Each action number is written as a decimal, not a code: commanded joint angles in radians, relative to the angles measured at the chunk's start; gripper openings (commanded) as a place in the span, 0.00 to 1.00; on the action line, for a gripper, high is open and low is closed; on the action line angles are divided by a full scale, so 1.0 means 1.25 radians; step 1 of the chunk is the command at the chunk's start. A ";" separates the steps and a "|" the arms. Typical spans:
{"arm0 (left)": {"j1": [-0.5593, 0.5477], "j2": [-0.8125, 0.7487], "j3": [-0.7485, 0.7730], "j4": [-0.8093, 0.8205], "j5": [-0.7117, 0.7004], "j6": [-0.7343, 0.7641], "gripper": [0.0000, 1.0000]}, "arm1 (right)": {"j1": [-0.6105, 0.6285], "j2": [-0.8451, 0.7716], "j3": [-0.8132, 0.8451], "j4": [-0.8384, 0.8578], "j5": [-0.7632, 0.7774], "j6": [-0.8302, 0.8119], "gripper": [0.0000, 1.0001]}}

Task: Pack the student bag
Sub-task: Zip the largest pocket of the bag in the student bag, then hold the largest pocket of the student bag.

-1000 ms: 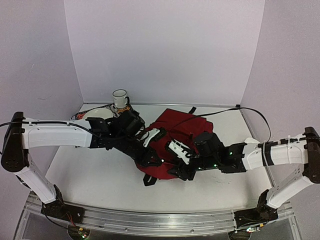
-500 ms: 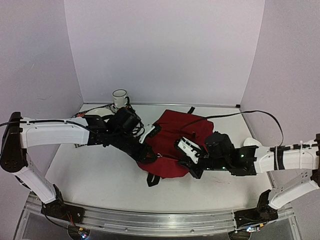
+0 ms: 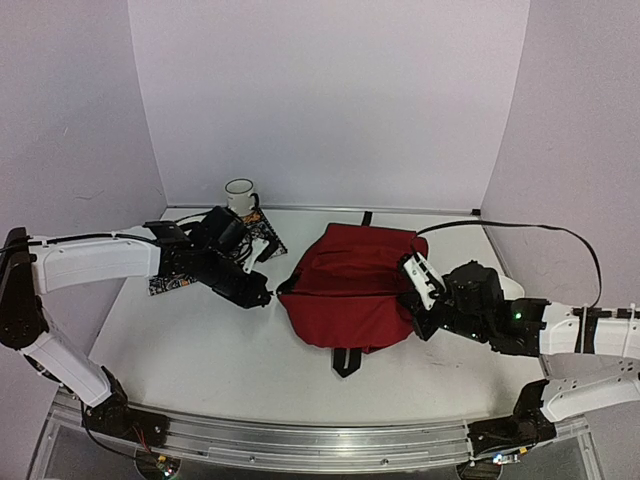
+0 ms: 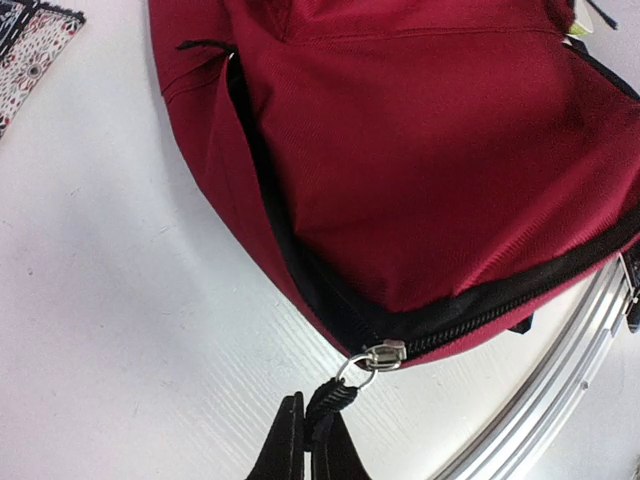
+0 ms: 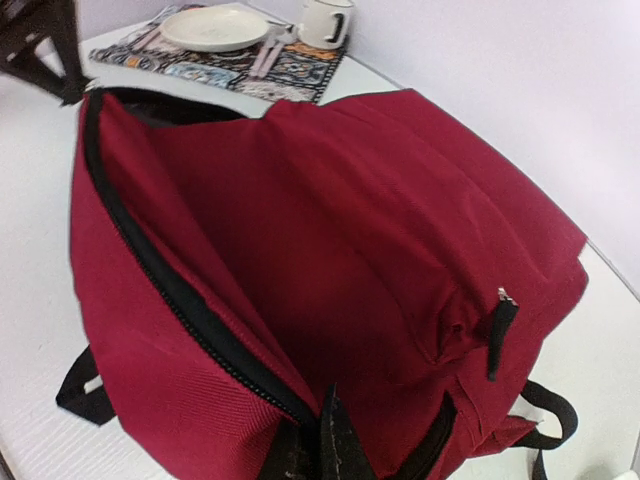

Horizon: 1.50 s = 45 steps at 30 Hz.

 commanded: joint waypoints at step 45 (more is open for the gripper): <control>-0.067 0.060 0.094 0.110 0.212 -0.012 0.00 | 0.168 0.119 0.174 -0.093 -0.140 -0.024 0.00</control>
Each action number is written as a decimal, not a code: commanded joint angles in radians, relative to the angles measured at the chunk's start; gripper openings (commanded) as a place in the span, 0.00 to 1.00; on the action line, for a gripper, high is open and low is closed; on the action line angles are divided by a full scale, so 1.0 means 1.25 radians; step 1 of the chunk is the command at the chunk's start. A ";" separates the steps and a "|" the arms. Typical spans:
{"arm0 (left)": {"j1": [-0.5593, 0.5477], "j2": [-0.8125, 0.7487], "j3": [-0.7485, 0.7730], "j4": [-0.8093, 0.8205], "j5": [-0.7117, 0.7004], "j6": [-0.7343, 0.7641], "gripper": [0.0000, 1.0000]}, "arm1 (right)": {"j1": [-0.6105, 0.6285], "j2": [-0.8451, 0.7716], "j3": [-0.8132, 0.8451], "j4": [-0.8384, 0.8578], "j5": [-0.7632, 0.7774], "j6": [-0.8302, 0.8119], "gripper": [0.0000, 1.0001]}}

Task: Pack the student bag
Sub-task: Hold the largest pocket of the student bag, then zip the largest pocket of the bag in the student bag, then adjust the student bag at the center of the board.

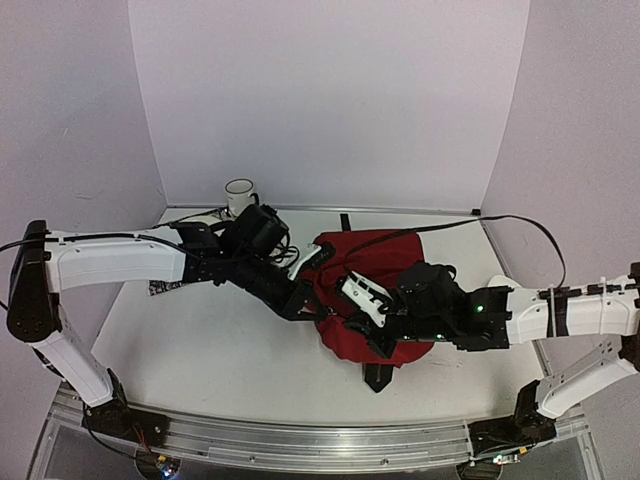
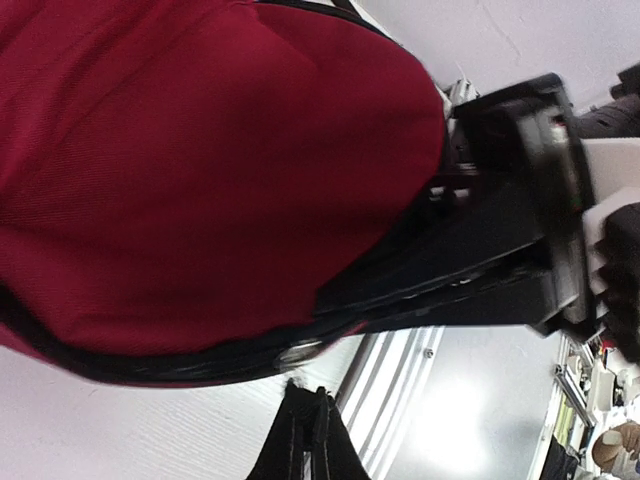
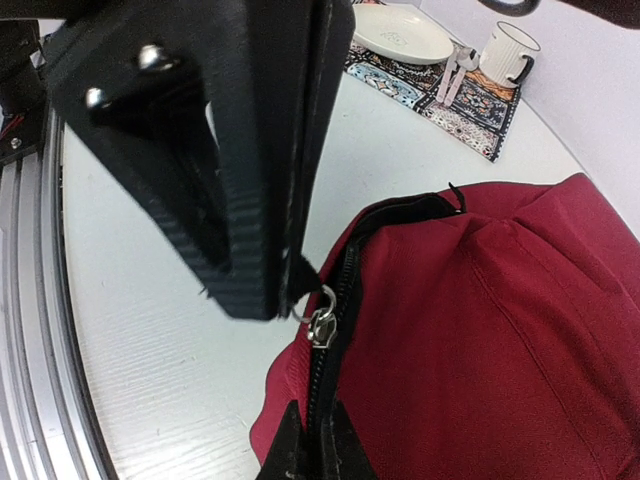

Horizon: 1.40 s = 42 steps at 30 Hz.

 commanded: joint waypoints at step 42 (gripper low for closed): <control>0.330 0.187 0.089 0.057 -0.476 0.054 0.03 | 0.000 0.233 0.351 -0.134 -0.069 0.065 0.34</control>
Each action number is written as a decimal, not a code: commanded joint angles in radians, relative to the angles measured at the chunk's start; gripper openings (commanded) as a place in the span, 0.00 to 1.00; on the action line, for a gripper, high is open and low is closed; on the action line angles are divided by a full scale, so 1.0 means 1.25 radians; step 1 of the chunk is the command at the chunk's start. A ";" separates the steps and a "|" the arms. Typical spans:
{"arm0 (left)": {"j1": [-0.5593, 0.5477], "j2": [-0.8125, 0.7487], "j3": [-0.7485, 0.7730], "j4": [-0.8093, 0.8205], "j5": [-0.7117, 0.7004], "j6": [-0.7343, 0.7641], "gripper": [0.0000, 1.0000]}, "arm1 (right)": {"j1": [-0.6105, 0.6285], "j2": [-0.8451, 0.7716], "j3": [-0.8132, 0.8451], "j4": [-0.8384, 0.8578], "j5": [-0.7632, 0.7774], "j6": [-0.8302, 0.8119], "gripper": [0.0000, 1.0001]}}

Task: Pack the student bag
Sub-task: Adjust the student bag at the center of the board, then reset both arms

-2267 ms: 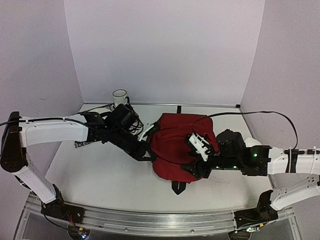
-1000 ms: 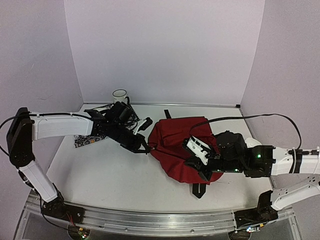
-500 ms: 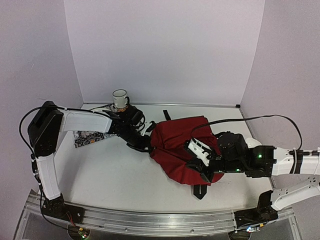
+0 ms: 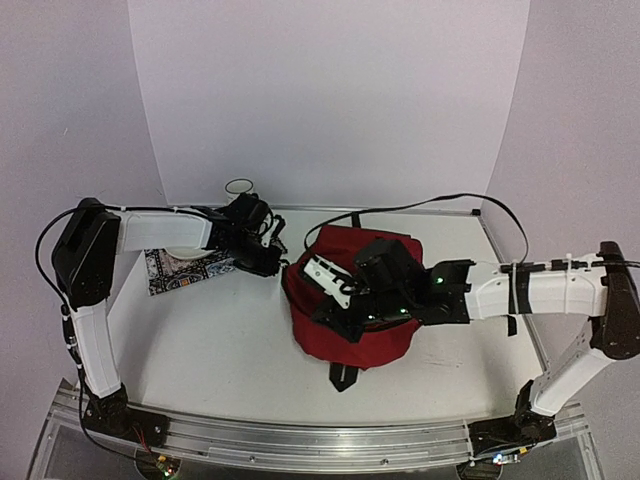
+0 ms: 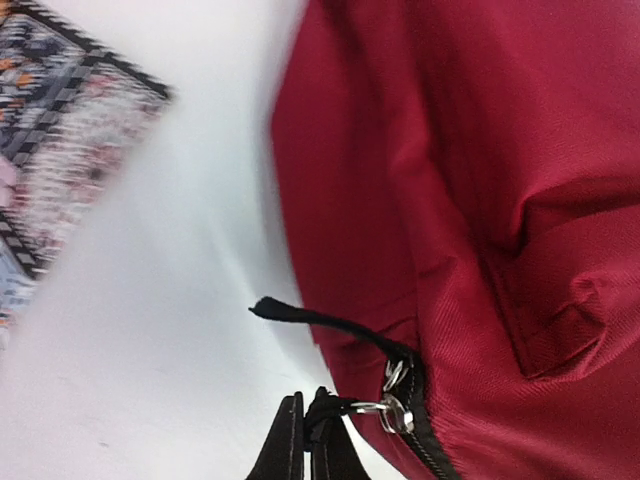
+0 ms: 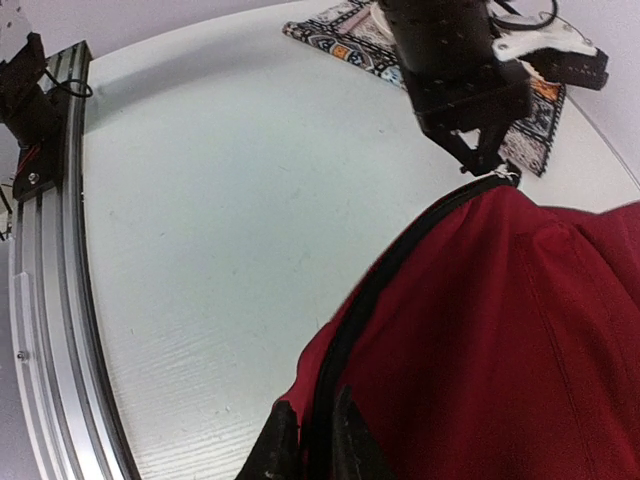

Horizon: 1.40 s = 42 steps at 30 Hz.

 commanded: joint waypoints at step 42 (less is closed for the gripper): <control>0.364 -1.112 -0.361 0.020 -0.302 0.015 1.00 | -0.430 -0.942 -0.334 -0.242 0.610 0.166 0.98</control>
